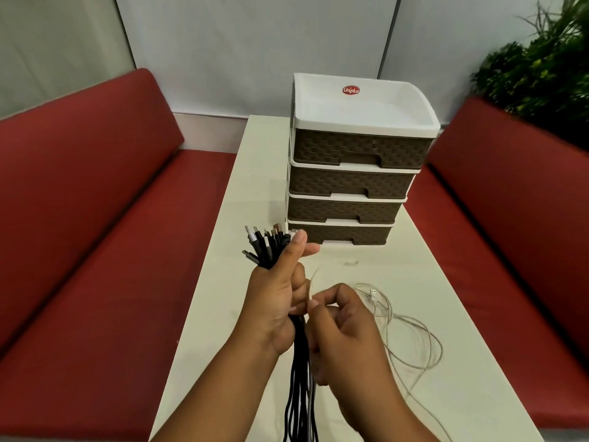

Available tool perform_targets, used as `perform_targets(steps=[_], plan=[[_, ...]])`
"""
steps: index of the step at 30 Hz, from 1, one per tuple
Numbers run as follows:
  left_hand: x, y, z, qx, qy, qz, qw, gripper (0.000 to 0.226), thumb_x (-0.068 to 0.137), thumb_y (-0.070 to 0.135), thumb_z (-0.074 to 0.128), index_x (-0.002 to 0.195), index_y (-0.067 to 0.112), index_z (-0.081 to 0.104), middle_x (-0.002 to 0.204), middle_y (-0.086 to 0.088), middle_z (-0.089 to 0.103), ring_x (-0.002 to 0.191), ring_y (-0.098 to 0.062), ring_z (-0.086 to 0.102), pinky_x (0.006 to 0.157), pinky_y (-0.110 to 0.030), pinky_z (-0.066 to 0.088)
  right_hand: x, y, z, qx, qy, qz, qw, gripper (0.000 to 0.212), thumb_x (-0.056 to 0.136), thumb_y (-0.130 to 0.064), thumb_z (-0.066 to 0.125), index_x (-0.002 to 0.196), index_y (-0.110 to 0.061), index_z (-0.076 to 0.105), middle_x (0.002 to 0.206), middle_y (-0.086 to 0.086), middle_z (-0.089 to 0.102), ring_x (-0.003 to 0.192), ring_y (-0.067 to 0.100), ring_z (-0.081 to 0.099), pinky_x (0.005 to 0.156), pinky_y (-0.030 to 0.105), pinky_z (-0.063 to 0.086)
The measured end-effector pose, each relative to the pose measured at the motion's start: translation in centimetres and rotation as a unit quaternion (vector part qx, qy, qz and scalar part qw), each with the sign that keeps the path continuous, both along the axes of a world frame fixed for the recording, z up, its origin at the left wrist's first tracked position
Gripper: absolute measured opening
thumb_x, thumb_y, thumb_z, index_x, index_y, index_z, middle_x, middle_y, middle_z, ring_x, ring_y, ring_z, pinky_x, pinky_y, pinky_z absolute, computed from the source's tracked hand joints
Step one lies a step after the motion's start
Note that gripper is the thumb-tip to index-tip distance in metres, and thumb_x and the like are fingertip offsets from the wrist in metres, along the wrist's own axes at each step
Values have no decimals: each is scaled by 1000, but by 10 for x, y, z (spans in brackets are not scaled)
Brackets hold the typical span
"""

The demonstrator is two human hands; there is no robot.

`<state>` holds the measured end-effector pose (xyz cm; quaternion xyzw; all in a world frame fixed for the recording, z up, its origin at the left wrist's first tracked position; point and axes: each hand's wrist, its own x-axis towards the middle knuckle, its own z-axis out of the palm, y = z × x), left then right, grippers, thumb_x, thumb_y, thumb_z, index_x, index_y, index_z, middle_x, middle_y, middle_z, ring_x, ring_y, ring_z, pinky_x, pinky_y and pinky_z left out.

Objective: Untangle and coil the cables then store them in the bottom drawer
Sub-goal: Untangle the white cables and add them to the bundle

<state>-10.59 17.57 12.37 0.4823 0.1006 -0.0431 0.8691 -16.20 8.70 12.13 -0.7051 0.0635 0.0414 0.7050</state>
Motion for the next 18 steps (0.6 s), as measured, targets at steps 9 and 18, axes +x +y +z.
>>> perform_targets(steps=[9,18], plan=[[-1,-11,1,3,26,15,1000,47,55,46,77,80,10,59,48,5,27,36,-6,26,33,-16,28,-12,-9,-4,-209,-164,7,964,15,99,-22,46,91,-34,53,77,-21,68,59,7,58,51,20,39],[1,-11,-4,-26,43,4,999,57,58,44,80,99,7,65,52,5,17,41,-8,15,38,-18,17,-15,-16,-16,-288,-273,-11,918,11,99,-33,40,101,-42,46,91,-34,62,70,1,60,55,13,40]])
